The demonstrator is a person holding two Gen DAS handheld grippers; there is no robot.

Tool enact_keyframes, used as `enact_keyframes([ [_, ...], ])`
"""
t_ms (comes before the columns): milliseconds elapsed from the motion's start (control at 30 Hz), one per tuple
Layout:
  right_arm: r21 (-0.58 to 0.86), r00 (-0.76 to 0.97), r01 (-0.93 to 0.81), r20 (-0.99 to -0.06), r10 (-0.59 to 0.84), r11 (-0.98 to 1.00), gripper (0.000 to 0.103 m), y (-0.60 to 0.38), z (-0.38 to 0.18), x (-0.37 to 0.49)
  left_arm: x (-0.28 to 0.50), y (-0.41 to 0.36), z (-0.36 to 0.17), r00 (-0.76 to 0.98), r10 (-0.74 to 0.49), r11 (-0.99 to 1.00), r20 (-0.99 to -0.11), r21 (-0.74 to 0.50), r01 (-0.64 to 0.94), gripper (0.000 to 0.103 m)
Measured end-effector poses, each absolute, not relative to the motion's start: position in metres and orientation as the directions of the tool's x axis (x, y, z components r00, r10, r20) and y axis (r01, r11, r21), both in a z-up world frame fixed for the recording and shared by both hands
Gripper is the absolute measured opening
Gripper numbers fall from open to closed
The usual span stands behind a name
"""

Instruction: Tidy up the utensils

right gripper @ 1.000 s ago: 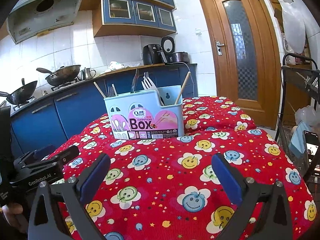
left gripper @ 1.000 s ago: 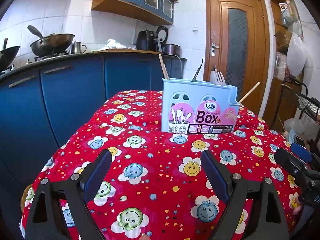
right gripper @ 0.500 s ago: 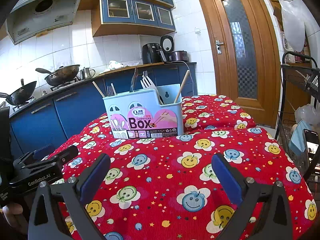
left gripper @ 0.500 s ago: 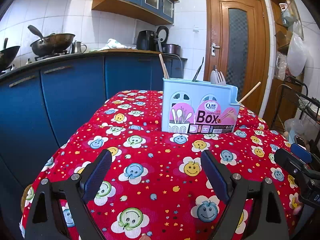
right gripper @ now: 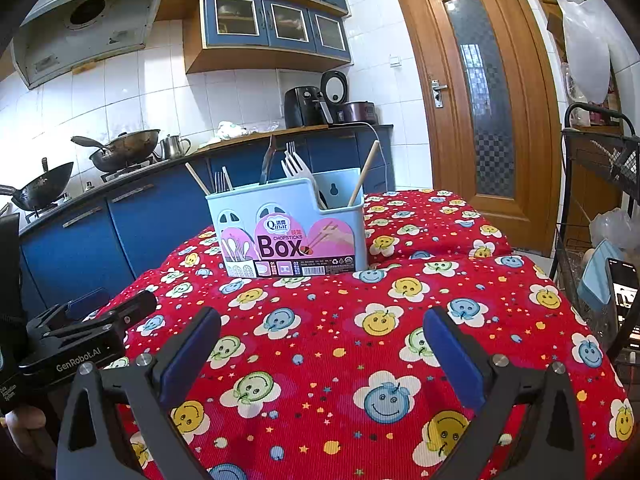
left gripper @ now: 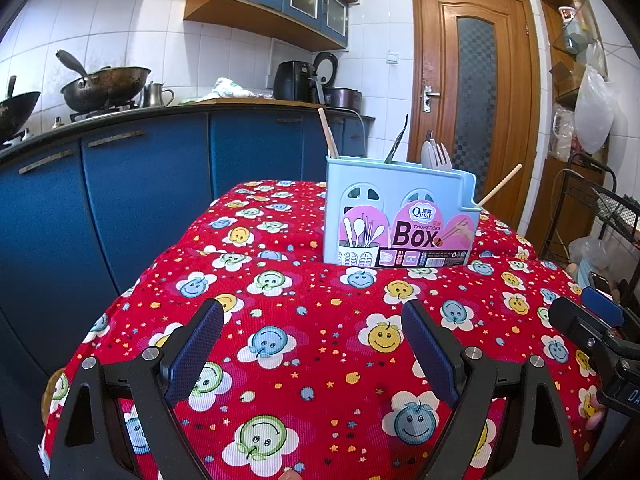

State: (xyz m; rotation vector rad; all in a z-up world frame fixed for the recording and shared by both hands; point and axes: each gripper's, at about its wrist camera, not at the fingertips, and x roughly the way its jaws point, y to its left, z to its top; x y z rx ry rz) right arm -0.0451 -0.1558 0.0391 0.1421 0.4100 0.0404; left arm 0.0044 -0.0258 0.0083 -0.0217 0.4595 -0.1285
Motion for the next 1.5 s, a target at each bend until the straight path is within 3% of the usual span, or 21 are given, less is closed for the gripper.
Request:
enact_keyframes([
  [1500, 0.147, 0.915, -0.010, -0.397, 0.068, 0.989, 0.103, -0.1561, 0.0396, -0.0451, 0.0017, -0.0265, 0.0086, 0.890, -0.132, 0.991, -0.437, -0.053, 0.121, 0.091],
])
